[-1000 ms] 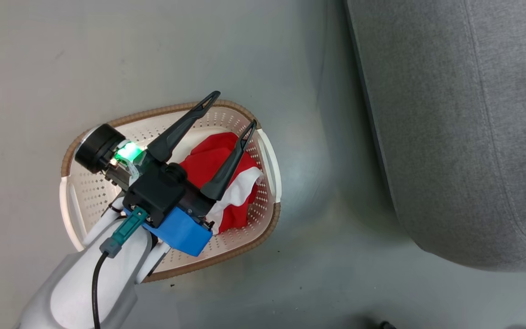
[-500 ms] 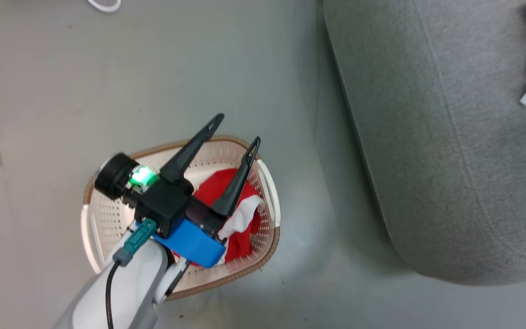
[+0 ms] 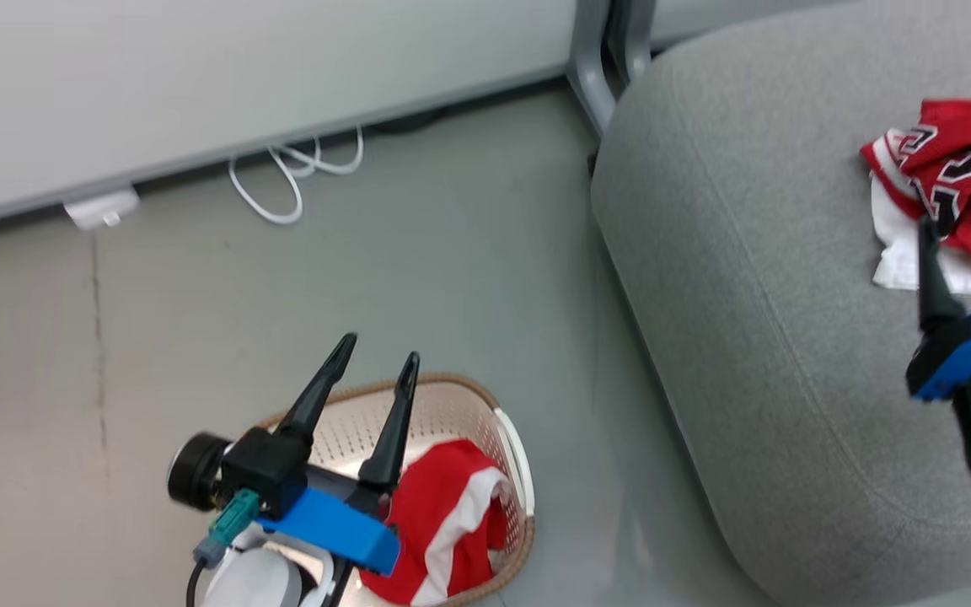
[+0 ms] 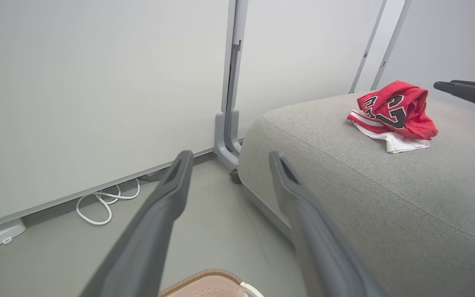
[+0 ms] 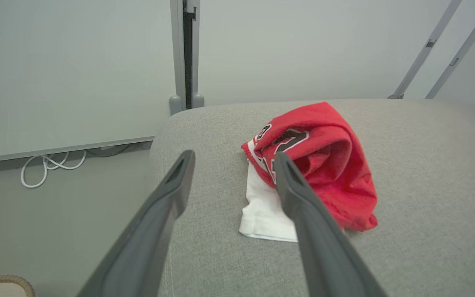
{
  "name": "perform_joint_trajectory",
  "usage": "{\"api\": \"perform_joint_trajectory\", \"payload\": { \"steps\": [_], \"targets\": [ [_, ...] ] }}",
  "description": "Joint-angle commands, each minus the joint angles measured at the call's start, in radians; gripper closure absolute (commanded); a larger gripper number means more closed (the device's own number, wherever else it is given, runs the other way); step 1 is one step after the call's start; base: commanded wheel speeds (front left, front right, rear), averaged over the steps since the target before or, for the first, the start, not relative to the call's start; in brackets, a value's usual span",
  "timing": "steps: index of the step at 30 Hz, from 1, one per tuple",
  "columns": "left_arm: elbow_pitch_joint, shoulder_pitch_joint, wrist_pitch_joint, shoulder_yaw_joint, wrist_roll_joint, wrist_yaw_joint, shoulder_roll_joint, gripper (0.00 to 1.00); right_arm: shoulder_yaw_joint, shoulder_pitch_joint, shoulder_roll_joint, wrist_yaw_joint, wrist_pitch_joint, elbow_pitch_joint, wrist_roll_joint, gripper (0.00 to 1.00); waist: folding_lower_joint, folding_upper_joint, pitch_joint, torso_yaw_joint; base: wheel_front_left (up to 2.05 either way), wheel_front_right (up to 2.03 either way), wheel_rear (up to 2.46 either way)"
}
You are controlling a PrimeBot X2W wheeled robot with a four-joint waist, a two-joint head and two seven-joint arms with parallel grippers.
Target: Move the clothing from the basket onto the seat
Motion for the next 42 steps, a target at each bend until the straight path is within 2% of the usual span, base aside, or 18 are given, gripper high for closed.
{"api": "perform_joint_trajectory", "payload": {
  "steps": [1, 14, 20, 28, 42],
  "targets": [
    [0.004, 0.023, -0.005, 0.022, 0.007, -0.003, -0.007, 0.00, 0.009, 0.045, 0.006, 0.000, 0.002, -0.031, 0.004, 0.00, 0.0002, 0.0000, -0.075, 0.025, 0.00, 0.00, 0.00],
    [0.010, 0.168, -0.005, 0.212, 0.045, -0.008, -0.047, 0.00, 0.064, 0.342, 0.129, 0.000, 0.059, -0.402, 0.003, 0.00, 0.0002, 0.0000, -0.187, 0.128, 0.00, 0.00, 0.00],
    [0.016, 0.189, -0.005, 0.278, 0.054, -0.006, -0.050, 0.00, 0.083, 0.413, 0.170, 0.000, 0.082, -0.494, -0.002, 0.00, 0.0002, 0.0000, -0.193, 0.157, 0.00, 0.00, 0.00],
    [0.028, 0.188, -0.005, 0.339, 0.065, -0.007, -0.058, 0.00, 0.096, 0.488, 0.210, 0.000, 0.081, -0.541, 0.004, 0.00, 0.0002, 0.0000, -0.192, 0.189, 0.00, 0.00, 0.00],
    [0.033, 0.190, -0.005, 0.371, 0.065, -0.007, -0.063, 0.00, 0.121, 0.497, 0.218, 0.000, 0.074, -0.535, 0.040, 0.00, 0.0002, 0.0000, -0.182, 0.192, 0.00, 0.00, 0.00]
  ]
}}
